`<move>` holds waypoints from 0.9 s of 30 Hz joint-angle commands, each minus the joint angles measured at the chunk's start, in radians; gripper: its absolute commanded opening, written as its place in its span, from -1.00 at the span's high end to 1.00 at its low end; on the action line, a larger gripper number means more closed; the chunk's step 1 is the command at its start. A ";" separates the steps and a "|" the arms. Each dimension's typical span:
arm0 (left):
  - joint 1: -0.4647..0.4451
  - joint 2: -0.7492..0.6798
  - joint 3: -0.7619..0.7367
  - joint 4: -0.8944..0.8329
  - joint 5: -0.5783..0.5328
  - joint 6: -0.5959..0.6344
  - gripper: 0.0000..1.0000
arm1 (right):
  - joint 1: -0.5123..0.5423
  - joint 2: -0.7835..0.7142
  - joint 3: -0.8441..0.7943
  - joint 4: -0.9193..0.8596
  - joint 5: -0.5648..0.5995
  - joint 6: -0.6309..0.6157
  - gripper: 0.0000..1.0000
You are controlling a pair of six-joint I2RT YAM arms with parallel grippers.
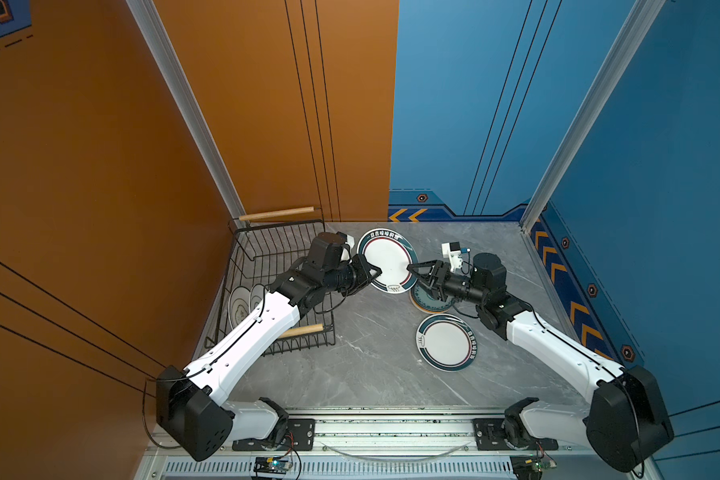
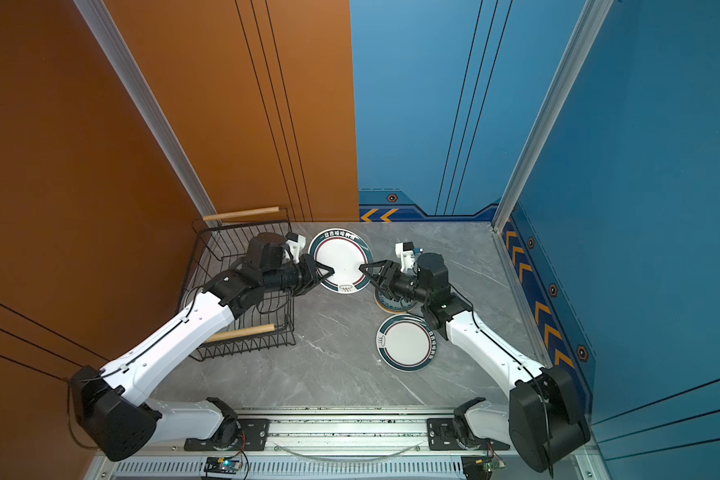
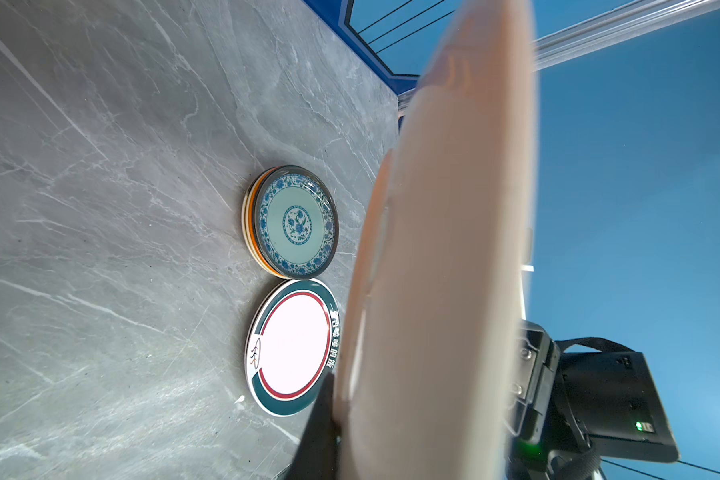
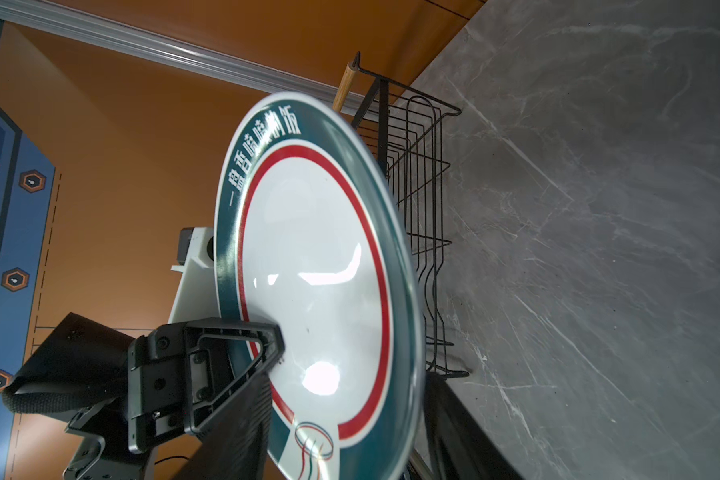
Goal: Unload the plates from the dish rack
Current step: 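Lift the plate toward the right gripper while the right grasps its rim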
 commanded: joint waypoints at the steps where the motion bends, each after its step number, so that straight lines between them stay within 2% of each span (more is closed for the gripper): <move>1: -0.020 0.003 -0.001 0.093 0.048 -0.014 1.00 | 0.012 0.033 0.017 0.160 -0.045 0.082 -0.04; 5: -0.024 0.018 -0.008 0.137 0.087 -0.031 1.00 | 0.018 0.054 0.017 0.194 -0.050 0.093 0.08; 14: -0.029 0.059 -0.023 0.167 0.127 -0.046 0.91 | 0.019 0.060 0.006 0.234 -0.055 0.104 0.64; 16: -0.030 0.060 -0.025 0.167 0.125 -0.040 0.80 | 0.018 0.063 0.000 0.244 -0.054 0.114 0.73; 20: -0.029 0.059 -0.020 0.125 0.099 -0.007 0.30 | 0.011 0.067 -0.009 0.261 -0.058 0.127 0.99; 27: -0.008 0.031 -0.010 0.043 0.074 0.055 -0.11 | -0.018 0.048 -0.004 0.188 -0.067 0.090 1.00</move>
